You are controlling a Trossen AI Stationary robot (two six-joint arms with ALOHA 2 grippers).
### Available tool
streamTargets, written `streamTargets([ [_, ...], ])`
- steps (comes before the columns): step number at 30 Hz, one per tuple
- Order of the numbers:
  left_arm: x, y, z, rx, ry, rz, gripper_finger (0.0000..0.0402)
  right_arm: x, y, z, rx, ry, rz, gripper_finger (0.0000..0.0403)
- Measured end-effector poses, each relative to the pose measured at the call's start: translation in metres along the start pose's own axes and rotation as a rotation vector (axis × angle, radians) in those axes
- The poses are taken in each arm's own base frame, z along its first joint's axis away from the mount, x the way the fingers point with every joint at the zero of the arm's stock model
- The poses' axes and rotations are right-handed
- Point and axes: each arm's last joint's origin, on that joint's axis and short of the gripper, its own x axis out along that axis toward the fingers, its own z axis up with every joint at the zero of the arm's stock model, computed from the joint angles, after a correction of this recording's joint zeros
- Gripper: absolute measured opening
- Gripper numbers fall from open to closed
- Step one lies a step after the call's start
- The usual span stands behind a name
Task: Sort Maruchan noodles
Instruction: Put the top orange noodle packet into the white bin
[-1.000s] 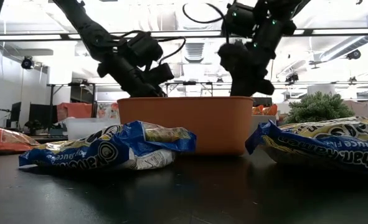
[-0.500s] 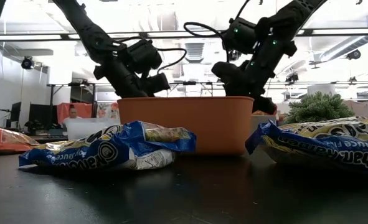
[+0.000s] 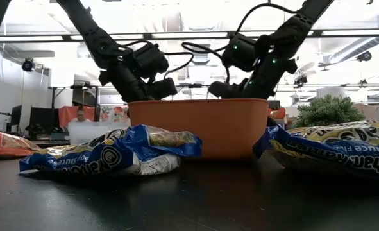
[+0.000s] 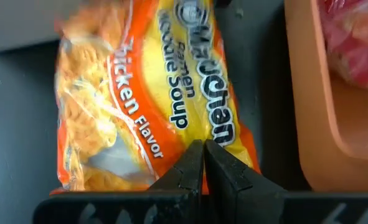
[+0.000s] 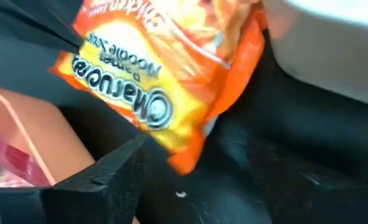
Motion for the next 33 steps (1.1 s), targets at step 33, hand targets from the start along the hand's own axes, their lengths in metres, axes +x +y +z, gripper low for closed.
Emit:
streamTargets([
  [33,0.002,0.0,-0.008,-0.021,0.026,-0.012,0.0,-0.014,0.017,0.023,-0.003,-0.233,0.207,0.0283],
])
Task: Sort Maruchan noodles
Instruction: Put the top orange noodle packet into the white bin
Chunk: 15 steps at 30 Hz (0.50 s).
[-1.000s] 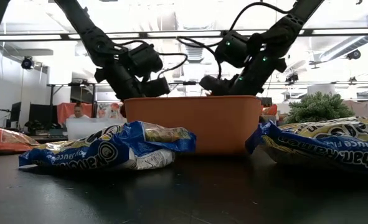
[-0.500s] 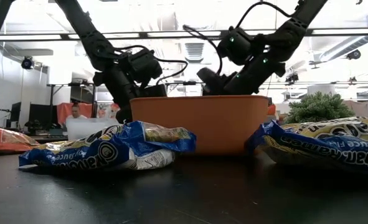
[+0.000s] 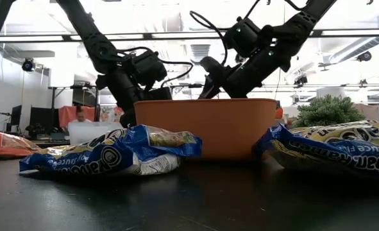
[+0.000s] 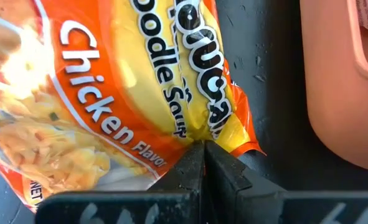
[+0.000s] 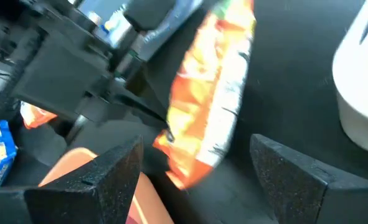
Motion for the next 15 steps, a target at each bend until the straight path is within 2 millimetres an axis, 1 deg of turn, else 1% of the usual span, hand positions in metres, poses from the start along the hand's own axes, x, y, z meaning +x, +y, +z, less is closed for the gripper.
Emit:
streamTargets([
  [4,0.004,0.0,-0.001,0.008,-0.006,-0.006,0.0,0.005,0.006,0.007,-0.021,-0.019,0.012,0.0283],
  [10,0.011,0.001,-0.002,0.008,-0.011,-0.008,0.0,0.026,0.006,0.009,-0.058,-0.004,-0.019,0.0283],
  [15,0.01,0.002,-0.001,0.017,-0.016,-0.005,0.0,0.029,0.006,0.012,-0.091,-0.006,-0.028,0.0281],
])
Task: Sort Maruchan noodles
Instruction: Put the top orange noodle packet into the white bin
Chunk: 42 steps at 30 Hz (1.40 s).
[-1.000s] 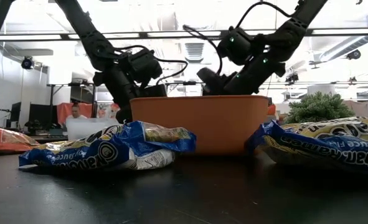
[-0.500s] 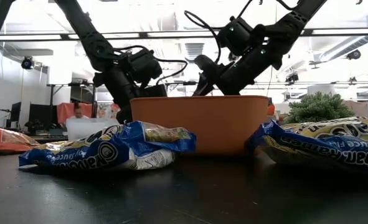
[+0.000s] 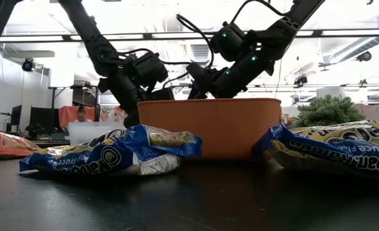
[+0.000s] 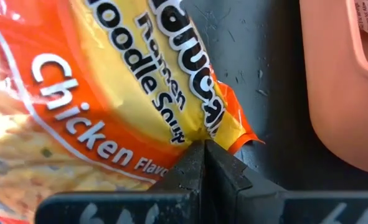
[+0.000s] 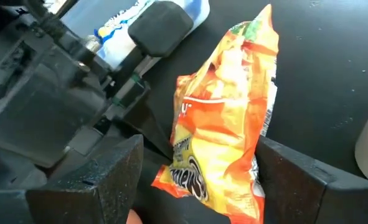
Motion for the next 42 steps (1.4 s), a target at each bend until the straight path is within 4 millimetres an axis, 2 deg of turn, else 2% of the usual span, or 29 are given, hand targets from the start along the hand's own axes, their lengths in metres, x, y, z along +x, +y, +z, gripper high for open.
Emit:
streamTargets([
  [5,0.0,0.0,0.001,0.006,-0.009,0.004,0.0,0.002,-0.002,0.0,-0.009,0.001,-0.012,0.0245],
  [14,0.0,0.0,0.002,0.004,-0.022,0.007,0.0,0.001,-0.003,-0.001,-0.038,0.015,-0.025,0.0118],
  [18,-0.006,0.0,0.004,-0.005,-0.026,0.009,0.0,0.0,-0.001,-0.001,-0.055,0.019,-0.014,0.0076],
  [27,-0.03,-0.002,0.013,0.016,-0.044,0.024,0.0,-0.008,0.006,0.002,-0.078,0.009,0.015,0.0072],
  [31,-0.047,-0.004,0.018,0.035,-0.054,0.027,0.0,-0.017,0.011,0.008,-0.092,-0.025,0.026,0.0072],
  [37,-0.086,-0.01,0.027,0.067,-0.094,0.045,0.0,-0.034,0.018,0.019,-0.115,-0.079,0.05,0.0072],
  [42,-0.123,-0.015,0.035,0.089,-0.191,0.077,0.0,-0.058,0.023,0.031,-0.144,-0.156,0.012,0.0072],
])
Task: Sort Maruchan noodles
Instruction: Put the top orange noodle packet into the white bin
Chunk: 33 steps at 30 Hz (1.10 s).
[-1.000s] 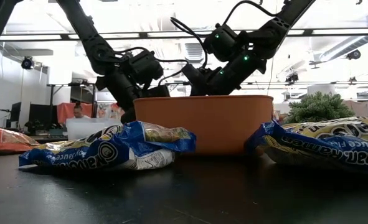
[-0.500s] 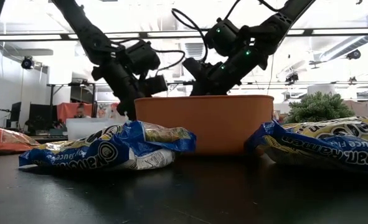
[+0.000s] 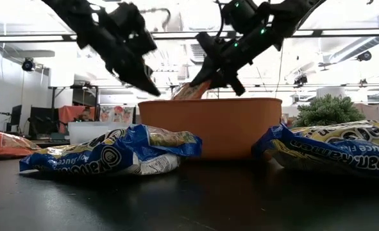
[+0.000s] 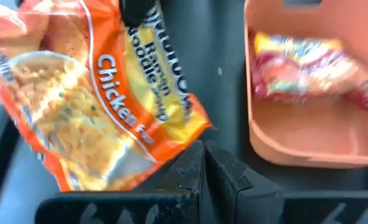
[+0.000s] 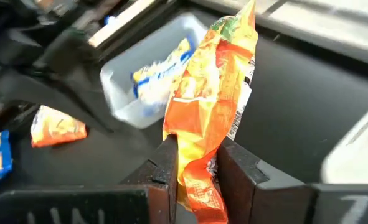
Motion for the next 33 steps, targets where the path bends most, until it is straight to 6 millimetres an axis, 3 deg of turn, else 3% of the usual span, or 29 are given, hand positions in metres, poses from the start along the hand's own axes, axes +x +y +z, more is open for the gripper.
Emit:
streamTargets([
  [7,-0.028,-0.002,0.011,0.02,-0.098,0.034,0.0,-0.048,-0.005,0.022,-0.04,-0.087,-0.187,0.0072],
  [12,-0.031,-0.002,0.012,0.028,-0.112,0.04,0.0,-0.08,-0.017,0.028,-0.039,-0.108,-0.405,0.0072],
  [15,-0.028,-0.002,0.012,0.028,-0.11,0.039,0.0,-0.088,-0.026,0.024,-0.01,-0.098,-0.523,0.0072],
  [19,-0.023,-0.001,0.011,0.03,-0.103,0.037,0.0,-0.084,-0.032,0.018,0.027,-0.081,-0.547,0.0072],
  [33,-0.015,0.0,0.008,0.032,-0.078,0.028,0.0,-0.039,-0.044,-0.006,0.03,0.009,-0.643,0.0072],
])
